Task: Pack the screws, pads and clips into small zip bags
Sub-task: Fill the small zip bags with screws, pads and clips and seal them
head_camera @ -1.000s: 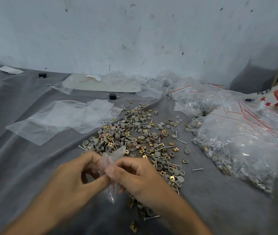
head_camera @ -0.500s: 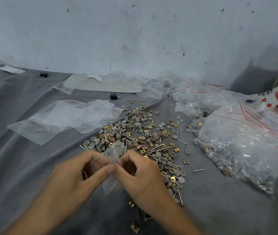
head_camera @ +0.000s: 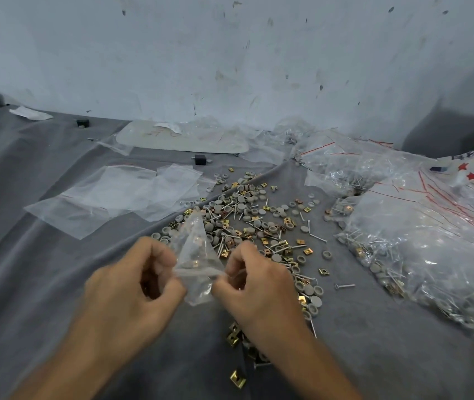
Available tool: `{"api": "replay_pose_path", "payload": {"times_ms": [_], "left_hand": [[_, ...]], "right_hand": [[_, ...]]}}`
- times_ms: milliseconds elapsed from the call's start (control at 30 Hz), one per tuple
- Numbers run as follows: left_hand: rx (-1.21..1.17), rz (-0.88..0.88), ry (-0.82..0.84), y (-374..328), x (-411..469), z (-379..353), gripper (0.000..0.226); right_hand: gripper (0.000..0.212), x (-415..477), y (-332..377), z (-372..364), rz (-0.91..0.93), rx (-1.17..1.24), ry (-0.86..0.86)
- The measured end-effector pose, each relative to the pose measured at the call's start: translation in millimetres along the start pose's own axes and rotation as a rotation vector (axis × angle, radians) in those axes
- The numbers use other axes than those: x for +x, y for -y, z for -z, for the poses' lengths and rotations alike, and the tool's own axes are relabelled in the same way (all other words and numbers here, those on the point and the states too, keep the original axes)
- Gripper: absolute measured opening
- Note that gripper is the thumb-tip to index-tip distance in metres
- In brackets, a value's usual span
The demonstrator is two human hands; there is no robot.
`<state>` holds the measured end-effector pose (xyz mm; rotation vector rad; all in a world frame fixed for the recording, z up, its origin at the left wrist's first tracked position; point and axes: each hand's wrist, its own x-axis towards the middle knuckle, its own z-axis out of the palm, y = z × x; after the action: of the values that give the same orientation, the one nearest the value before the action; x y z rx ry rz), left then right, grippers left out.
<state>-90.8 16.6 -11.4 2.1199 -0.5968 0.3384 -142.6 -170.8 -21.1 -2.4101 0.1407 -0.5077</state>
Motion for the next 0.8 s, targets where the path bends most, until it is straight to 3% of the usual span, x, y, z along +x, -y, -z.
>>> {"api": "replay_pose_path", "payload": {"times_ms": [133,200,300,400,500,633,800], "left_hand": [[-0.01,-0.211,0.226,-5.7,-7.5,-1.7,0.029],[0.009,-0.268,0.231,-5.0,-7.0,-1.5,0.039],[0.049,-0.345,0.234,-3.3,-2.7,-0.6,0.071],[0.211,-0.35,0.35,7.7,1.4,1.1,0.115],[0.266,-0.254,0.413,20.9,2.3,2.4,0.109],[0.372,-0.325,0.321,29.2,7.7,5.9,0.085],[0.448,-0.327,0.397,21.1,3.8,2.4,0.126]], "right_hand": [[0.022,0.4,0.3,-1.7,-0.047,0.216,0.136],[0.024,0.4,2.4,0.8,-0.043,0.296,0.18],[0.021,1.5,4.9,2.6,-0.115,0.502,0.238],[0.017,3.4,5.9,4.8,-0.2,0.665,0.313],[0.022,5.5,5.0,9.7,-0.234,0.754,0.377],[0.022,12.3,-4.2,15.7,-0.312,0.742,0.244],[0.023,4.6,-0.7,5.8,-0.336,0.73,0.302]]}}
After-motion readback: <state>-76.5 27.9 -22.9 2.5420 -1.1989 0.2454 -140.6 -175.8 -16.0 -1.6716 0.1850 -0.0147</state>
